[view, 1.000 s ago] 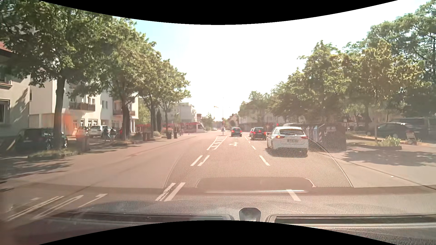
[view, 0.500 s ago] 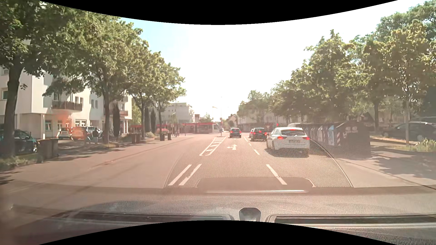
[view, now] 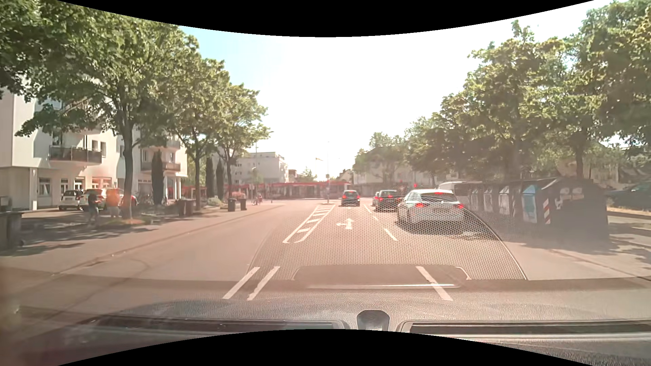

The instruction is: Follow the waypoints while adhering to traffic rules and regulations

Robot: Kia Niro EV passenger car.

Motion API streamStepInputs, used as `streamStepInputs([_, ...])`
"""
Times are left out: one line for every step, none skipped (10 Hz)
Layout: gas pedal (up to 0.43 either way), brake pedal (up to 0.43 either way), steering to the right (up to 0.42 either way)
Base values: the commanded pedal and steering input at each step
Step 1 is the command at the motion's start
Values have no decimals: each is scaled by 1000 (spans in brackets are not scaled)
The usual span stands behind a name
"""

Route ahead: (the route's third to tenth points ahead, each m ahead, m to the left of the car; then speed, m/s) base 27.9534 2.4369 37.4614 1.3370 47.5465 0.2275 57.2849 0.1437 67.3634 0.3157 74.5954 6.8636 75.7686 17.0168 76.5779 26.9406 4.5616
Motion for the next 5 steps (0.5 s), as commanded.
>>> streamStepInputs([0, 0, 4])
streamStepInputs([0, 0, 4])
streamStepInputs([0, 0, 2])
streamStepInputs([0, 0, 0])
streamStepInputs([0, 0, 0])
